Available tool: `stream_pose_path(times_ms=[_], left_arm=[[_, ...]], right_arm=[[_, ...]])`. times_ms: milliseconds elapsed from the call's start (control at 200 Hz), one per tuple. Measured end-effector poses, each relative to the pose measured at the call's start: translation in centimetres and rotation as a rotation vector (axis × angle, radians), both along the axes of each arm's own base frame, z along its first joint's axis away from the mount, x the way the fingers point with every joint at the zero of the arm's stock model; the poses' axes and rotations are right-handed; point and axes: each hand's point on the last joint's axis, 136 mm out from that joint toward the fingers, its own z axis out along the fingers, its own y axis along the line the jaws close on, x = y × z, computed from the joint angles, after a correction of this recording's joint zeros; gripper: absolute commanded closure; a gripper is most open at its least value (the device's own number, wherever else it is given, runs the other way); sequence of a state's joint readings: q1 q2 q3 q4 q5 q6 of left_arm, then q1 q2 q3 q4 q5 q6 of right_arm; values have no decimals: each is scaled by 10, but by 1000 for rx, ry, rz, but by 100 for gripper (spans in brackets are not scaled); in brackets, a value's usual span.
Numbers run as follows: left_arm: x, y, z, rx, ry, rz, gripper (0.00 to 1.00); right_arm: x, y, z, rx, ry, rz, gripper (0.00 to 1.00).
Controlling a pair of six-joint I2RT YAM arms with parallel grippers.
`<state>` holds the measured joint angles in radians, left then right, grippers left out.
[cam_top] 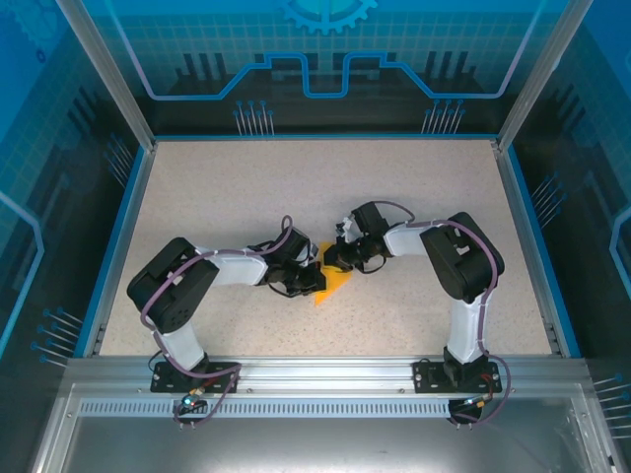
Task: Fold a paper plane with a square sheet of paper (pick it up from the middle)
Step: Fourth fold the wing at the center of the table.
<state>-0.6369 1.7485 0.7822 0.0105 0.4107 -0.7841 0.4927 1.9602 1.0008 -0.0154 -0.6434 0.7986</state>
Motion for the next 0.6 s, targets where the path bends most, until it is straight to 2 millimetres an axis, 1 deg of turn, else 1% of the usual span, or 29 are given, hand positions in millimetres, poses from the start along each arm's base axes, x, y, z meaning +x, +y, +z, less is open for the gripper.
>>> stream_pose_path(times_ms=[95,200,275,335,405,530,600], left_arm=[[0,0,0,-3,-3,0,99],[0,0,0,-5,-6,0,99],[0,0,0,-5,-6,0,100],[0,-1,0,-6,-6,0,100],[1,-1,0,-6,-7,0,100],[0,-1,0,-6,-6,0,100],[0,0,0,-7,-6,0,100]], right_arm=[[8,-10,11,-4,-16,-31,85],[23,-24,38,-2,-90,-74,86],[27,-26,58,7,-150,-84,87],[24,-23,65,12,-173,-76,88],[15,-20,60,7,-167,-59,89],[-8,-10,36,-29,-112,-19,90],[-16,-4,25,-40,-90,1,91]])
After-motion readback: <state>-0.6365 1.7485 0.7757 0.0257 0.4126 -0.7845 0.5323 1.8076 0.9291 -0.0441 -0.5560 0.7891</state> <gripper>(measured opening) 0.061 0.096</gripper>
